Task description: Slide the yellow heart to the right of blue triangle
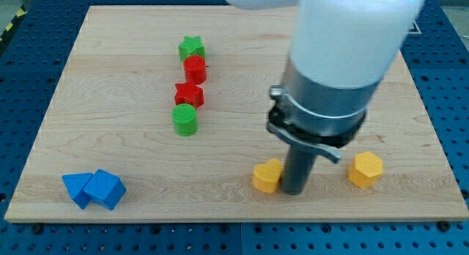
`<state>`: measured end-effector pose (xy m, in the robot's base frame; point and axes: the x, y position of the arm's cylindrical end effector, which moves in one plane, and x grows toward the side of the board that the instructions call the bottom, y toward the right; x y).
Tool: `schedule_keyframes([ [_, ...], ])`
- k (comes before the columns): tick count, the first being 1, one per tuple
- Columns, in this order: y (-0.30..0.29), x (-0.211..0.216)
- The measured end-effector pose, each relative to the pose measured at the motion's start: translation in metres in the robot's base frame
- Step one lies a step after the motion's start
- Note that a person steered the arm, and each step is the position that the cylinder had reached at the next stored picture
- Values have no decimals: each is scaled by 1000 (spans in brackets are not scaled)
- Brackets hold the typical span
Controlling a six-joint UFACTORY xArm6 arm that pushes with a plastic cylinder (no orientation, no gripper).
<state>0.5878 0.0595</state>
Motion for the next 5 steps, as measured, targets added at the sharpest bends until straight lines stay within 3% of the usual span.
schedule_keyframes([
  [3,-100,-25],
  [5,-125,-49],
])
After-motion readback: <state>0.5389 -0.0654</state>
